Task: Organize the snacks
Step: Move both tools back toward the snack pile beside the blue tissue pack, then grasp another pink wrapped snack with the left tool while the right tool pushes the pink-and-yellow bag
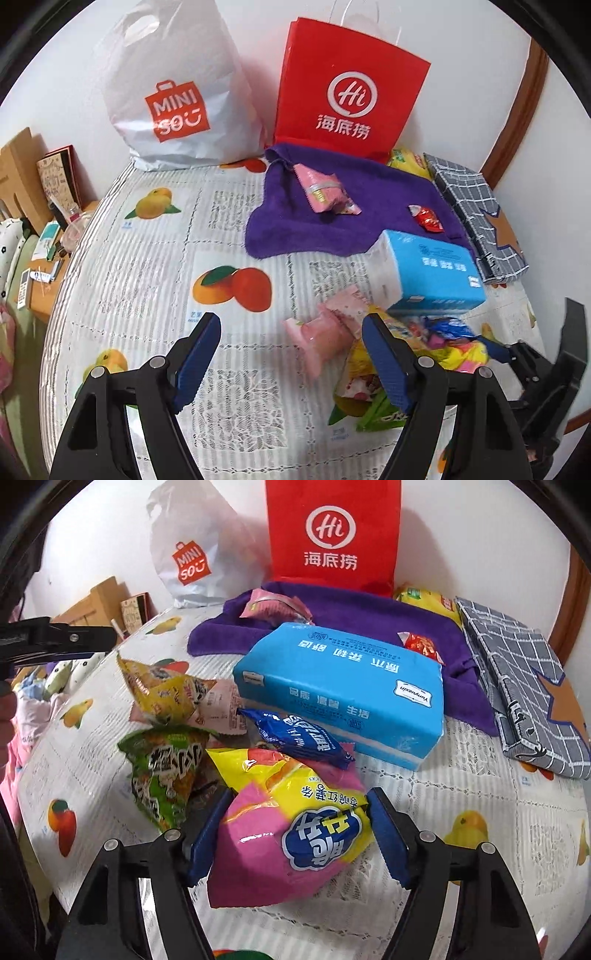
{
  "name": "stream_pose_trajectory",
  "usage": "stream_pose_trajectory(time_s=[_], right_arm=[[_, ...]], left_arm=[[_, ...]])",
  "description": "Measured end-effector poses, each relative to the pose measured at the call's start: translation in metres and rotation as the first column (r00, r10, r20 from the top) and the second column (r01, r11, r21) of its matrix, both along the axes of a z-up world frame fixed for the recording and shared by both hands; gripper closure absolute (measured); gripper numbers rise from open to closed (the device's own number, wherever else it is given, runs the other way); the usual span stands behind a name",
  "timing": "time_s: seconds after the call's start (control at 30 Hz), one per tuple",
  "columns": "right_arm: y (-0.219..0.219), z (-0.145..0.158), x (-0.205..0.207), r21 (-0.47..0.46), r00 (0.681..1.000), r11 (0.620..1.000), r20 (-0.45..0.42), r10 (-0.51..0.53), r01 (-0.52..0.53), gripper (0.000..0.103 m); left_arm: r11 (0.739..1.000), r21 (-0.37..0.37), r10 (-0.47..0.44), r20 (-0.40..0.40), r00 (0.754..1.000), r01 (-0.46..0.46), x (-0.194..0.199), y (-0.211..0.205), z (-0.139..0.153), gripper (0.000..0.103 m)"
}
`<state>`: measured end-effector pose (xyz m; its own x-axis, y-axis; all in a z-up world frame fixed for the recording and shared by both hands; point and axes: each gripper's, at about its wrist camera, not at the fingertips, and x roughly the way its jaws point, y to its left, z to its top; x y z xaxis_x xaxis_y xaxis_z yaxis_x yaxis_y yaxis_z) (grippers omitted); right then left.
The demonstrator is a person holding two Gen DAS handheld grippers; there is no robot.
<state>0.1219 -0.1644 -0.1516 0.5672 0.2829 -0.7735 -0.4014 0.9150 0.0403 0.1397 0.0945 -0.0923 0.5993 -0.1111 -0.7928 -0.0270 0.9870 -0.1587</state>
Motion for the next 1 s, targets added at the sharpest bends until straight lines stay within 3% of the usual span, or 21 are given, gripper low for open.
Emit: stream_pose_trajectory(time_s=[0.27,0.47,0.5,0.6,0.67,0.87,1.0], right_arm=[[-0.036,0.015,-0.021,-0.013,0.995,0.998,0.082,-0.056,0.057,0.033],[-0.07,0.005,-0.017,-0.036,0.982,0.986,0.104,-0.158,0.162,0.033],[-0.073,0.002,-0.016,-0.027,0.982,0.986,0.099,-0.16,0.163,0.033],[-0.073,-0.006,-0.014,-0.02,0.982,0.986,0.095,-0.161,0.163,0.033],[-0.071,-0.007,-0.014,-0.023,0.982,0.987,0.106,-0.157,0.161,0.033],[-0.056,0.0,-0.019,0.05,0.992,0.996,0.098,-0.075,0.07,0.033],[-0.045,-0.001,-0.018,0.02,0.992,0.998,0.108,-0.066,0.064,0.033]], left_arm=[[1.0,-0.02,0.024,-0.043,0.999,-0.024,0.015,0.009,-0.023,0.026],[1.0,-0.021,-0.018,-0.086,0.996,0.016,0.029,0.001,-0.042,0.029],[1.0,-0.019,-0.022,-0.091,0.996,0.02,0.031,0.0,-0.045,0.031],[0.998,-0.051,-0.046,-0.122,0.991,0.04,0.036,-0.003,-0.055,0.051],[0.996,-0.074,-0.063,-0.131,0.989,0.054,0.039,-0.004,-0.059,0.07],[0.992,-0.102,-0.086,-0.098,0.991,0.076,0.032,-0.001,-0.051,0.089],[0.995,-0.085,-0.057,-0.096,0.994,0.049,0.022,0.012,-0.049,0.09]])
